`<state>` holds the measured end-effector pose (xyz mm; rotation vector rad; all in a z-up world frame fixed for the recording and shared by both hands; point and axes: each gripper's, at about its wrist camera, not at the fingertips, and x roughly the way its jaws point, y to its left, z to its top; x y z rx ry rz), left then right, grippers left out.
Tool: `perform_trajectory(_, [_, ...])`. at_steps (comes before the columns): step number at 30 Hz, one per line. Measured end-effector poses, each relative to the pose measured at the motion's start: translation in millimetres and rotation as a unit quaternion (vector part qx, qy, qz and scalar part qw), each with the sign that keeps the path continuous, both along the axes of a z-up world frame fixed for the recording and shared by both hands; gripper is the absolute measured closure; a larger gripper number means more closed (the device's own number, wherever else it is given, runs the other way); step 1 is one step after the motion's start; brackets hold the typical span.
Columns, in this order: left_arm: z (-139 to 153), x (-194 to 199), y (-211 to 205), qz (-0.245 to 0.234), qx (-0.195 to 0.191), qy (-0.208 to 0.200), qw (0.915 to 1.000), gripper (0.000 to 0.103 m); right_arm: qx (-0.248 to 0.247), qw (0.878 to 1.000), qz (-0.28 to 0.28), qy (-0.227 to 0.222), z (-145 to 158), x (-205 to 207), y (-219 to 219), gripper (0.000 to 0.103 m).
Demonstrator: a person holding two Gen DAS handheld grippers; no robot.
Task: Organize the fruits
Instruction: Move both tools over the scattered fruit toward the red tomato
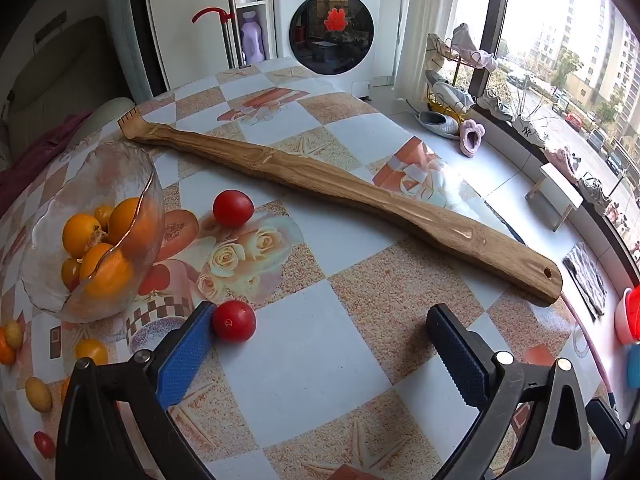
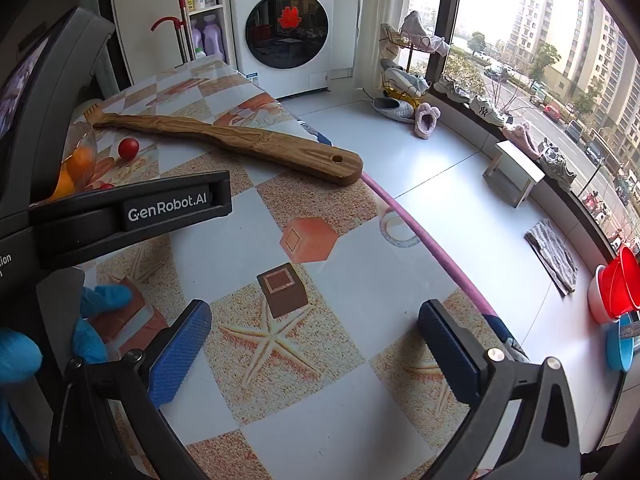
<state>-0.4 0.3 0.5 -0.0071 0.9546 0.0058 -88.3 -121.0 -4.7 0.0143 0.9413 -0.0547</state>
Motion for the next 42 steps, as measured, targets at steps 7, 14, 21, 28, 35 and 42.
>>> perform_trajectory(7, [43, -36, 35, 0.038, -0.036, 0.003, 0.9986, 0.000, -0.008, 0.997, 0.041, 0.070, 1, 11, 0, 0.000])
perform_trajectory(14, [74, -133, 111, 0.104, -0.017, 0.053, 0.9931, 0.000, 0.003, 0.991, 0.079, 0.106, 27, -20, 16, 0.000])
perform_trajectory(21, [62, -221, 164, 0.166, 0.007, 0.132, 0.9772, 0.000, 0.056, 0.976, 0.123, 0.173, 37, -35, 62, 0.000])
perform_trajectory(28, [39, -243, 194, 0.203, -0.013, 0.182, 0.9620, 0.000, 0.056, 0.964, 0.161, 0.202, 45, -54, 101, 0.000])
perform_trajectory(35, [36, -238, 206, 0.214, -0.019, 0.193, 0.9575, 0.000, 0.046, 0.960, 0.176, 0.211, 47, -58, 119, 0.000])
perform_trajectory(42, [34, -235, 211, 0.213, -0.019, 0.189, 0.9583, 0.000, 0.041, 0.960, 0.179, 0.211, 48, -58, 123, 0.000])
